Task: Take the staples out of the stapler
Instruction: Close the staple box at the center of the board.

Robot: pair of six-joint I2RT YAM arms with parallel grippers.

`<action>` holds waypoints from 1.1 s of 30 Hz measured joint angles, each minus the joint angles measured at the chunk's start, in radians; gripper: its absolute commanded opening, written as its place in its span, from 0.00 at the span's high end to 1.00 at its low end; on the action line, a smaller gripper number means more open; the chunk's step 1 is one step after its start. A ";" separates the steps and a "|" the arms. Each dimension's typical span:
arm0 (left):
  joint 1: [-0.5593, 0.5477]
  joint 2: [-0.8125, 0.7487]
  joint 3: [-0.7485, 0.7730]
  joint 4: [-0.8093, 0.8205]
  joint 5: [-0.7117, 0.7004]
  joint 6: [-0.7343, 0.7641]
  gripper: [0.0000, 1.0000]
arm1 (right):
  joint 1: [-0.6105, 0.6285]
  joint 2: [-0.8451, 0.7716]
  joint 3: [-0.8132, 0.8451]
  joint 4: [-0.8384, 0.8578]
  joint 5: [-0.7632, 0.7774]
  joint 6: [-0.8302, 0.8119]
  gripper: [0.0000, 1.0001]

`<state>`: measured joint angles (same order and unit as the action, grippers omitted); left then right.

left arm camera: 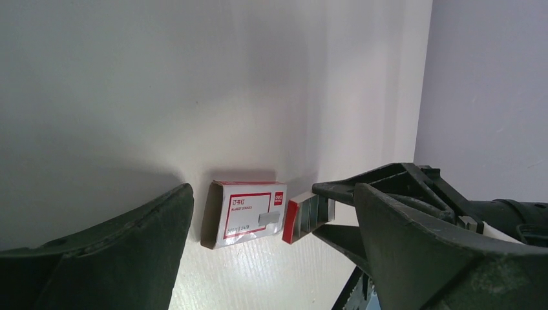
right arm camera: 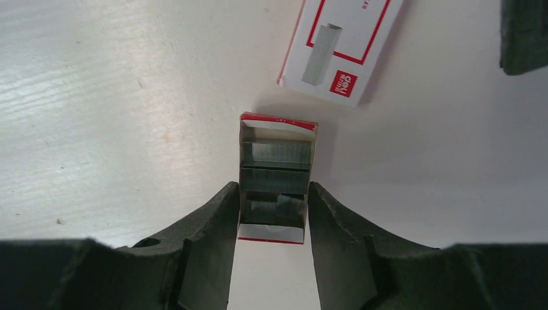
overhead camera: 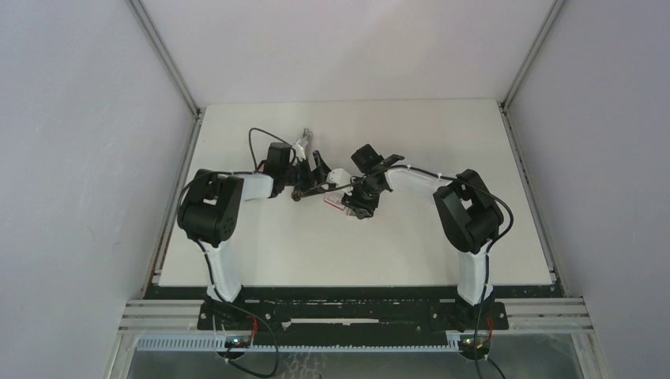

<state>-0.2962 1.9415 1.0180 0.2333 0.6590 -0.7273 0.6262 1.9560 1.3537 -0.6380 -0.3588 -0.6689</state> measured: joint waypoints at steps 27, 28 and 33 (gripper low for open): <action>0.002 -0.001 -0.035 0.058 0.037 -0.017 0.00 | -0.012 0.071 0.087 -0.048 -0.014 0.101 0.59; 0.002 -0.001 -0.035 0.059 0.037 -0.020 0.00 | -0.015 0.072 0.087 -0.051 -0.014 0.106 0.59; 0.001 -0.001 -0.045 0.076 0.048 -0.031 0.00 | -0.028 0.073 0.087 -0.054 -0.018 0.130 0.59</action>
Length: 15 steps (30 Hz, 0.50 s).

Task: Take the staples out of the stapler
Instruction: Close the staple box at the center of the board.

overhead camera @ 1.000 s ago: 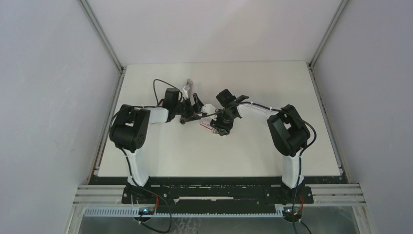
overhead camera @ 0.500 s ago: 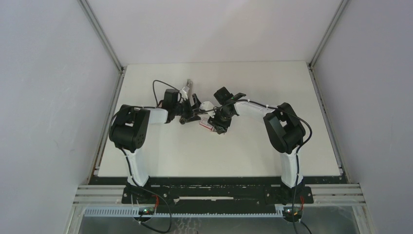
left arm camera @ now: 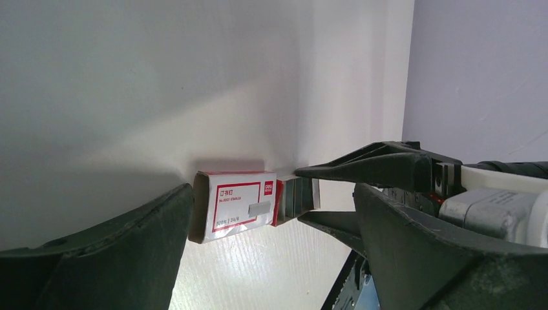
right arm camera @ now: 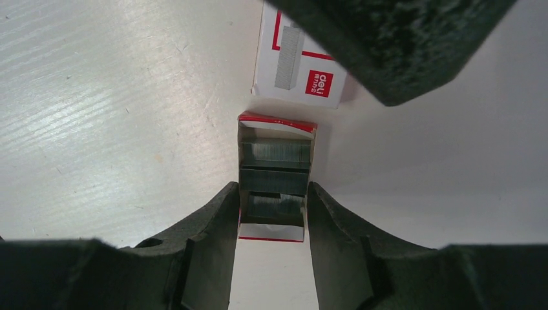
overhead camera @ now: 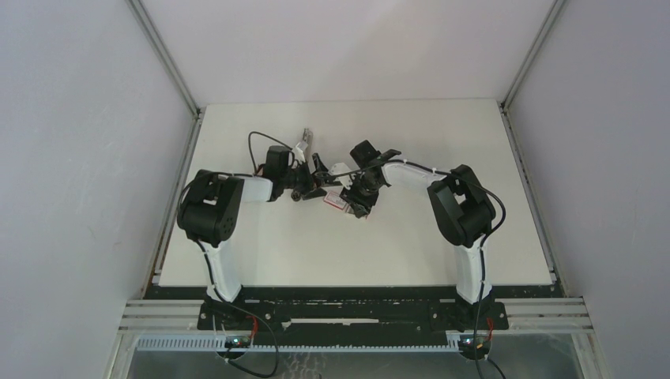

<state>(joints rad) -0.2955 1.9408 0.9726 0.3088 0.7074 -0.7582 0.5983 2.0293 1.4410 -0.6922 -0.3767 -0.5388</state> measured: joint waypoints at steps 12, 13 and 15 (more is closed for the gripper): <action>-0.006 0.001 -0.012 0.018 0.011 -0.019 0.05 | -0.003 0.021 0.027 0.004 -0.005 0.067 0.60; -0.006 0.001 -0.012 0.018 0.011 -0.020 0.05 | -0.003 0.021 0.027 0.005 -0.004 0.071 0.60; -0.006 0.001 -0.015 0.020 0.012 -0.021 0.06 | -0.003 0.021 0.027 0.007 -0.001 0.076 0.60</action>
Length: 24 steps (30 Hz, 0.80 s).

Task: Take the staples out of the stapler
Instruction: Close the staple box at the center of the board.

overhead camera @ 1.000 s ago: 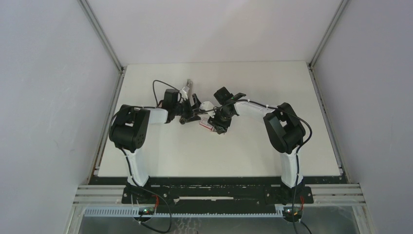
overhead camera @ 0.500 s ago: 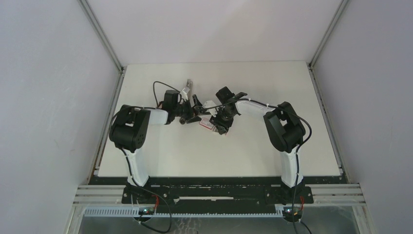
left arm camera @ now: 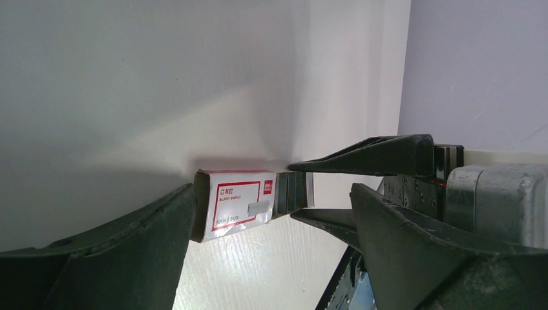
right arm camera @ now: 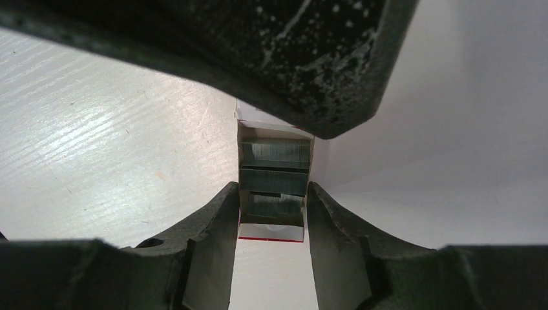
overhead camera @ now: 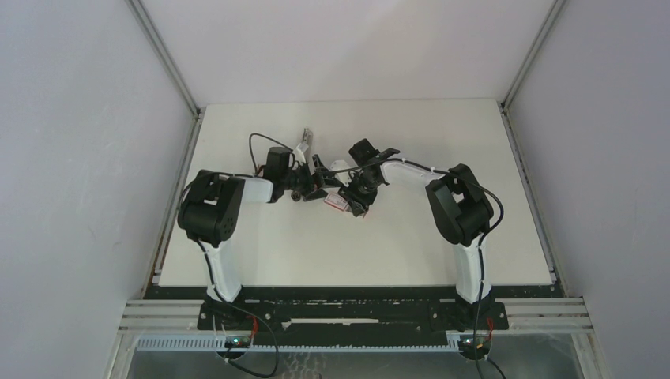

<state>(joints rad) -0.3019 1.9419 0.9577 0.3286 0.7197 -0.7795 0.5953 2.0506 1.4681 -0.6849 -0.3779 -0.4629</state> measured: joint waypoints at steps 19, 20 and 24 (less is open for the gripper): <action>-0.003 0.002 -0.003 0.008 0.002 -0.012 0.06 | -0.010 0.020 0.031 -0.008 0.010 0.014 0.61; -0.003 0.002 -0.003 0.009 0.002 -0.014 0.06 | -0.010 0.021 0.033 -0.009 0.010 0.014 0.61; -0.004 0.003 -0.003 0.011 0.002 -0.015 0.06 | -0.006 0.024 0.037 -0.011 0.010 0.014 0.62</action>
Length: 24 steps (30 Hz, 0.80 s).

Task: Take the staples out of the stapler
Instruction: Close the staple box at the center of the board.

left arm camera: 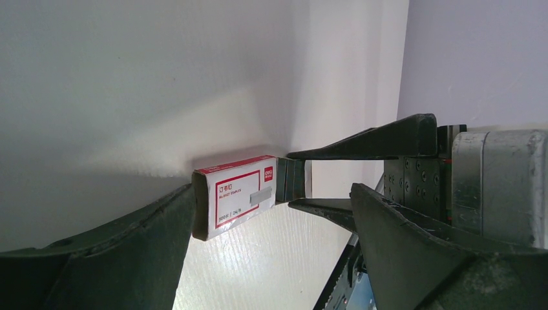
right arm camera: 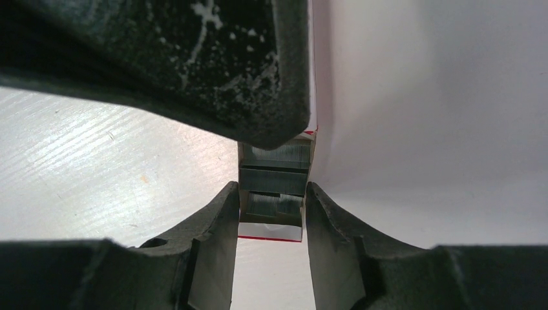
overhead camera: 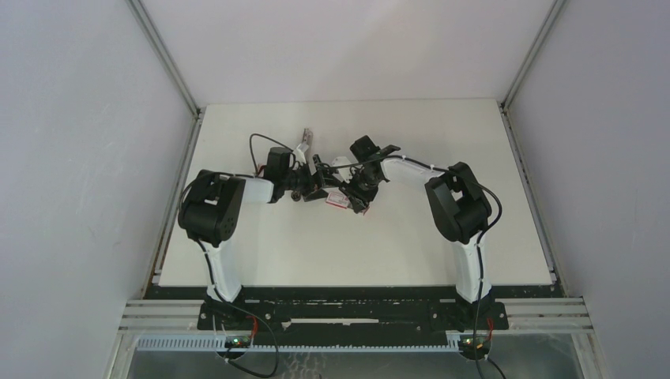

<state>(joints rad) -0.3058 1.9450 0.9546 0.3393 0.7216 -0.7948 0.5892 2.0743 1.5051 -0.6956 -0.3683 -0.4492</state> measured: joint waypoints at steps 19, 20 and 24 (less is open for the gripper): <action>-0.002 0.004 0.000 0.007 0.002 0.001 0.04 | 0.005 0.002 0.003 -0.017 -0.008 -0.067 0.63; -0.002 0.005 0.000 0.008 0.004 0.001 0.04 | 0.006 0.002 0.003 -0.017 -0.007 -0.068 0.63; -0.002 0.008 0.000 0.013 0.010 0.000 0.04 | 0.014 0.002 0.004 -0.019 -0.007 -0.072 0.63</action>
<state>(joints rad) -0.3073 1.9526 0.9546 0.3519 0.7311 -0.7944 0.6037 2.0762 1.5089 -0.7147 -0.3756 -0.5209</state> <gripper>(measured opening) 0.953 0.379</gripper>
